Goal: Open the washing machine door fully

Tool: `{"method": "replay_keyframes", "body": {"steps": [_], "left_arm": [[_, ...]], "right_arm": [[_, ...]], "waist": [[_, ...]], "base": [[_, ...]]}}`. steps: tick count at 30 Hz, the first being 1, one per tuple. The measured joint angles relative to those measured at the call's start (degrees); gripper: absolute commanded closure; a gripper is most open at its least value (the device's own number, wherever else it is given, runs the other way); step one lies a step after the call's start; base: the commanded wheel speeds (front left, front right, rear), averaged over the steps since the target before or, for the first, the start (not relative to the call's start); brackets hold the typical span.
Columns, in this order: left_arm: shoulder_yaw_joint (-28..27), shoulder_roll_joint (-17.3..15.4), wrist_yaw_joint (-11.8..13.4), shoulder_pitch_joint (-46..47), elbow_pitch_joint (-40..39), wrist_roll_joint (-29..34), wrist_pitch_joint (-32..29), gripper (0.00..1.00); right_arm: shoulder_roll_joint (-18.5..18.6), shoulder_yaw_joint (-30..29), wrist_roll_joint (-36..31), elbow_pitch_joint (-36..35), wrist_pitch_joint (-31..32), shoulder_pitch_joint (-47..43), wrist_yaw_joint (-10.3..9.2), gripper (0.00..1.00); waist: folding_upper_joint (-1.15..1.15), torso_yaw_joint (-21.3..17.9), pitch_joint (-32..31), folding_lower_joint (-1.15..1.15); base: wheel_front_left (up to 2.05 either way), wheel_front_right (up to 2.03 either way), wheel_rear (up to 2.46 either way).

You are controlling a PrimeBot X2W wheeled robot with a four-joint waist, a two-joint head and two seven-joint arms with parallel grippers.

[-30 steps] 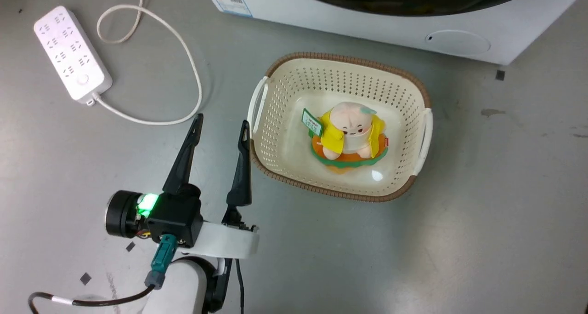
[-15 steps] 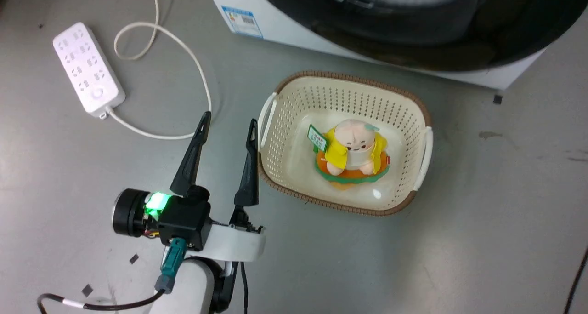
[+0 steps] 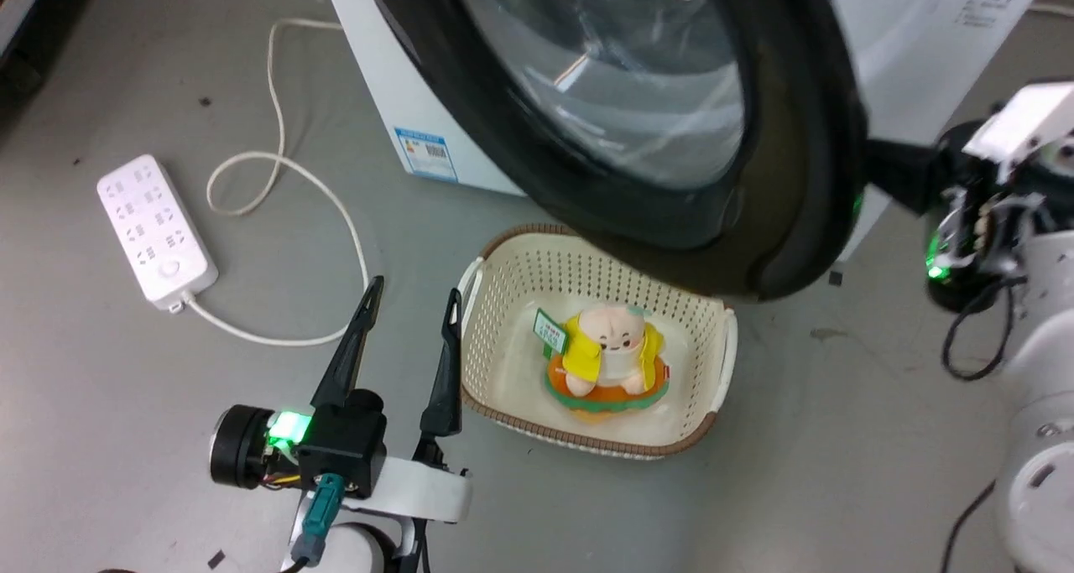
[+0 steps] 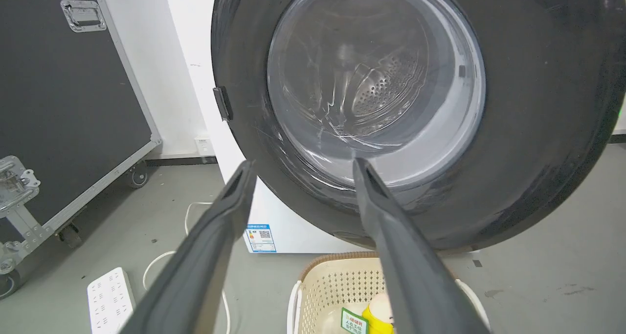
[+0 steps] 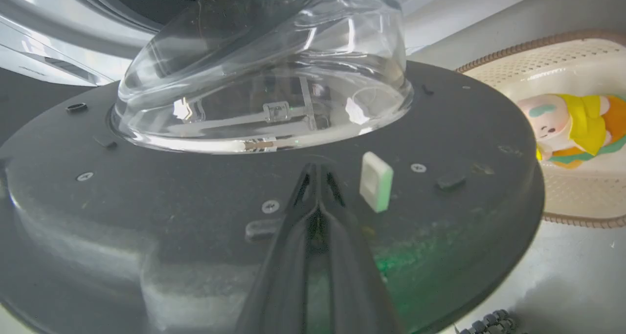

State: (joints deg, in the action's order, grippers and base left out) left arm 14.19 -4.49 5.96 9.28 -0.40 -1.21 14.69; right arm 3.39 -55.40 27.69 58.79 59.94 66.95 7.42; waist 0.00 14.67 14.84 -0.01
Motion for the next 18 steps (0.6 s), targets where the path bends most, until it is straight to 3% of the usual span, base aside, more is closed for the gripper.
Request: {"method": "replay_keyframes", "body": {"steps": [9, 18], "left_arm": [[-0.23, -0.76, -0.04, -2.23, 0.64, -0.08, 0.00, 0.00], [-0.21, -1.45, -0.09, -3.77, 1.19, -0.43, 0.00, 0.00]], "right_arm": [[-0.04, 15.14, 17.72, 5.70, 0.00, -6.28, 0.00, 1.00], [-0.07, 35.59, 40.17, 4.43, 1.14, -13.16, 0.00, 1.00]], "waist": [[0.00, -0.69, -4.39, 0.01], [0.00, -0.53, -6.41, 0.01]], "base": [[0.00, 0.00, 0.00], [0.00, 0.00, 0.00]]}}
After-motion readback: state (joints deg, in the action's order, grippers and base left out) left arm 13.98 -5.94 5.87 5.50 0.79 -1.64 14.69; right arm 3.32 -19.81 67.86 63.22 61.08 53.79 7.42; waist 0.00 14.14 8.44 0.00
